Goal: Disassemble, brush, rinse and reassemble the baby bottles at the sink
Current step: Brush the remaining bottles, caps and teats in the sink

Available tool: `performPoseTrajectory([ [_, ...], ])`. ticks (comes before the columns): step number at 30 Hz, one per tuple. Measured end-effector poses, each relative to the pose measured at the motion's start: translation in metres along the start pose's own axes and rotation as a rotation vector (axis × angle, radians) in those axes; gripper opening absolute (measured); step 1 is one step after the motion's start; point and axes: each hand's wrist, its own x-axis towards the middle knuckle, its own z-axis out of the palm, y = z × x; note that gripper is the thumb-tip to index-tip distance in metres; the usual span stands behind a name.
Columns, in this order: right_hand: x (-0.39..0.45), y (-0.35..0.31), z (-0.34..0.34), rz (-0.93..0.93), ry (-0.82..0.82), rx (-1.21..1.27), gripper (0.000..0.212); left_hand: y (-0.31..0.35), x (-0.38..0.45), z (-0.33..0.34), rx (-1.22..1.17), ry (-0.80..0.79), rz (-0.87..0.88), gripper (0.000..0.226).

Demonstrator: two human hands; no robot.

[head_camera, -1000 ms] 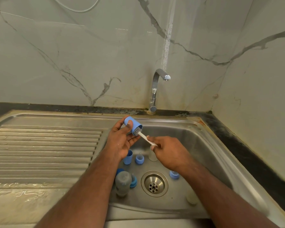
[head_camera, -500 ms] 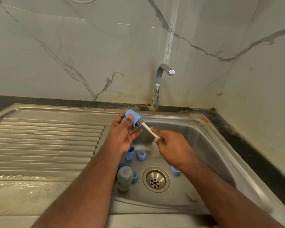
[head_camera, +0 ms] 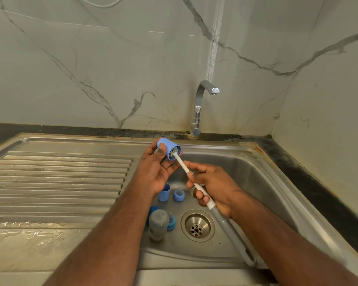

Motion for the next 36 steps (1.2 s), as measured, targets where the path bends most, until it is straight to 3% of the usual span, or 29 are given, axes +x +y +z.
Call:
performPoseTrajectory([
  [2,0.0,-0.003,0.0,-0.022,-0.013,-0.096,0.039,0.0,0.001,0.0,0.015,-0.004,-0.009,0.035],
  [5,0.004,-0.003,-0.005,-0.109,0.085,-0.496,0.039,-0.001,0.002,-0.002,0.029,0.014,-0.013,0.039],
  [7,0.005,-0.002,-0.007,-0.12,0.127,-0.419,0.04,-0.003,0.002,0.001,0.022,0.003,-0.015,0.041],
  [9,0.002,-0.001,-0.007,-0.074,0.08,-0.207,0.04,-0.003,0.002,0.002,0.014,0.001,-0.017,0.041],
  [11,-0.001,-0.002,-0.006,-0.056,0.028,-0.177,0.04,-0.002,0.001,0.002,0.013,0.009,-0.013,0.041],
  [14,0.002,-0.004,-0.009,-0.194,0.089,-0.675,0.04,-0.002,0.003,-0.001,0.009,0.04,-0.004,0.041],
  [16,0.004,-0.004,-0.01,-0.259,0.145,-0.829,0.042,-0.001,0.003,-0.001,0.009,0.061,0.004,0.041],
  [21,0.0,0.0,-0.003,-0.105,0.08,-0.315,0.041,-0.003,0.003,-0.001,0.015,0.055,0.009,0.04],
  [22,0.0,0.0,-0.004,-0.113,0.067,-0.354,0.041,-0.002,0.003,-0.001,0.014,0.056,0.009,0.04],
  [26,0.003,-0.006,-0.01,-0.261,0.157,-0.936,0.043,0.0,0.003,-0.001,0.003,0.096,0.02,0.037],
  [27,0.003,-0.006,-0.011,-0.26,0.177,-0.926,0.043,0.0,0.003,-0.001,0.002,0.096,0.027,0.037],
  [31,0.0,-0.003,-0.006,-0.136,0.124,-0.475,0.042,-0.001,0.001,0.0,0.009,0.088,0.022,0.035],
  [36,-0.001,-0.009,-0.012,-0.31,0.196,-1.051,0.043,0.002,0.002,0.001,0.017,0.145,0.025,0.032],
])
